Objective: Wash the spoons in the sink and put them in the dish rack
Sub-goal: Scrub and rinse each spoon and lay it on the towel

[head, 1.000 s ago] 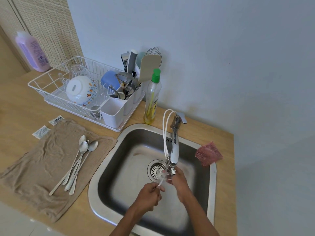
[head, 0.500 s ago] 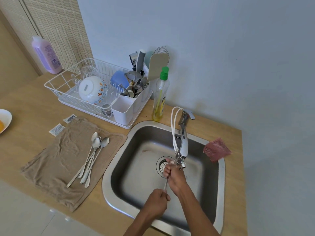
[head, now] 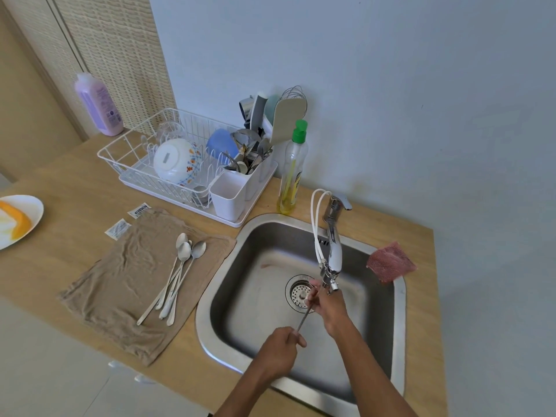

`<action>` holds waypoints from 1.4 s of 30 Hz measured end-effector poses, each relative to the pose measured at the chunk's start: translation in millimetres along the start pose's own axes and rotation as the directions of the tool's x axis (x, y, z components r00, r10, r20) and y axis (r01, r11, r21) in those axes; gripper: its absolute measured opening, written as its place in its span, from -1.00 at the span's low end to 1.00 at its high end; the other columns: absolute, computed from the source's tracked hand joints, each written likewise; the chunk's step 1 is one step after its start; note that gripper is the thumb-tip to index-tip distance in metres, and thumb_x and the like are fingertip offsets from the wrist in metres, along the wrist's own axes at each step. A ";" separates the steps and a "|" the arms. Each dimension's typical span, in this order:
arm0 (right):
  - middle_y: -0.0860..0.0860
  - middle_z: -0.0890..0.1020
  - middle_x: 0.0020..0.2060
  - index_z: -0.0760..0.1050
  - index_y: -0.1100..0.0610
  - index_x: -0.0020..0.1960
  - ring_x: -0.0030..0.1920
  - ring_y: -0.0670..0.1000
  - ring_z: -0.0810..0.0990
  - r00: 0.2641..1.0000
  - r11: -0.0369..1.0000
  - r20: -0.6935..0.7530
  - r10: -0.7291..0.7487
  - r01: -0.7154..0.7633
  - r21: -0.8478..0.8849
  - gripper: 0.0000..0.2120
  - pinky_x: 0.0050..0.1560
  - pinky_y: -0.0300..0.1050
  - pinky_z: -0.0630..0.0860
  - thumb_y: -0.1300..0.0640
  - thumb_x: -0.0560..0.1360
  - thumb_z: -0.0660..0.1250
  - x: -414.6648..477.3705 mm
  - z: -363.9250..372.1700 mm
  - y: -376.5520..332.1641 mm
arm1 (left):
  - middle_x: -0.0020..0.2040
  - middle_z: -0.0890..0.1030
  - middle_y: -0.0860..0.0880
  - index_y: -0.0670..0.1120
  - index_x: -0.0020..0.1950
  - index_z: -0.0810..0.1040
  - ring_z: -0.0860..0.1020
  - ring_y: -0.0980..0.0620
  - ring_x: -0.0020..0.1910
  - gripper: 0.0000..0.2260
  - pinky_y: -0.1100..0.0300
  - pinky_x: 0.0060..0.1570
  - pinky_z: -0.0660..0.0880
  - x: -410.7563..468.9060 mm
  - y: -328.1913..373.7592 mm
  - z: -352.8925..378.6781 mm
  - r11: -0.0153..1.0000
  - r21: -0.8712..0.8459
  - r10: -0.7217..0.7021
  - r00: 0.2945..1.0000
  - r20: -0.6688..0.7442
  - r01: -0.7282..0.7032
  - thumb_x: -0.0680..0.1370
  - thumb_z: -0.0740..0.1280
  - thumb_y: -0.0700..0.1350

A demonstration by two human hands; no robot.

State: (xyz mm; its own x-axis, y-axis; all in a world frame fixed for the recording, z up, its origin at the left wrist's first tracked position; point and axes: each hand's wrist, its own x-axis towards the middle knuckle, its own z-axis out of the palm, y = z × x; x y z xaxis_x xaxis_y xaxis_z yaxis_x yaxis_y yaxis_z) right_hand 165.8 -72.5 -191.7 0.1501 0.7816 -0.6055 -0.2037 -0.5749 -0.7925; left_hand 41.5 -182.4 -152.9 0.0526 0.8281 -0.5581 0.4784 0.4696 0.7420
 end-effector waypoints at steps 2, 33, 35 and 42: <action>0.18 0.63 -0.30 0.57 0.27 0.00 -0.39 0.06 0.54 1.000 0.994 0.016 -0.008 0.010 -0.108 -0.79 -0.29 -0.09 0.59 0.37 0.58 0.16 -2.2 -3.8 2.0 | -0.14 0.50 0.06 -0.03 0.01 0.53 0.40 0.21 -0.39 -0.74 0.35 -0.38 0.30 0.2 -3.7 1.0 1.000 -0.016 0.010 1.000 -0.019 -0.010 0.68 0.05 -0.13; 0.25 0.65 -0.23 0.58 0.32 0.05 -0.40 0.05 0.62 0.985 0.958 0.036 -0.167 0.171 -0.231 -0.83 -0.46 -0.27 0.56 0.39 0.55 0.22 -41.8 11.4 -8.0 | -0.28 0.70 0.01 -0.09 -0.14 0.74 0.64 0.03 -0.31 -0.86 0.28 -0.34 0.43 -18.9 -82.1 -184.6 0.907 -0.420 -0.285 0.684 -0.671 -0.033 0.50 0.42 -0.08; 0.25 0.66 -0.19 0.58 0.31 0.06 -0.40 0.03 0.62 0.985 0.955 0.029 -0.173 0.175 -0.239 -0.80 -0.46 -0.27 0.55 0.38 0.57 0.19 -44.4 14.1 -10.4 | -0.28 0.70 0.03 -0.04 -0.15 0.74 0.63 0.07 -0.31 -0.85 0.29 -0.35 0.43 -17.2 -83.8 -193.2 0.938 -0.346 -0.272 0.674 -0.687 0.027 0.50 0.41 -0.02; 0.19 0.66 -0.21 0.57 0.28 0.09 -0.33 0.05 0.63 0.985 0.955 0.020 -0.169 0.168 -0.242 -0.79 -0.39 -0.23 0.56 0.34 0.60 0.16 -46.4 20.5 -12.8 | -0.24 0.71 -0.02 -0.02 -0.15 0.70 0.67 -0.04 -0.17 -0.85 0.24 -0.25 0.49 -6.4 -86.3 -212.7 0.978 -0.086 -0.194 0.663 -0.723 0.192 0.47 0.42 0.04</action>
State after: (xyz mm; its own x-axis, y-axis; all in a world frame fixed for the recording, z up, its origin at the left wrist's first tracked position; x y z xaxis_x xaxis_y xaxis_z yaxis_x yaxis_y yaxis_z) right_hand 141.6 -96.5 -152.0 0.1631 0.8720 -0.4615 0.0652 -0.4763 -0.8769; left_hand -186.5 -163.2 -134.4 -0.6913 0.6796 -0.2454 0.4026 0.6444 0.6502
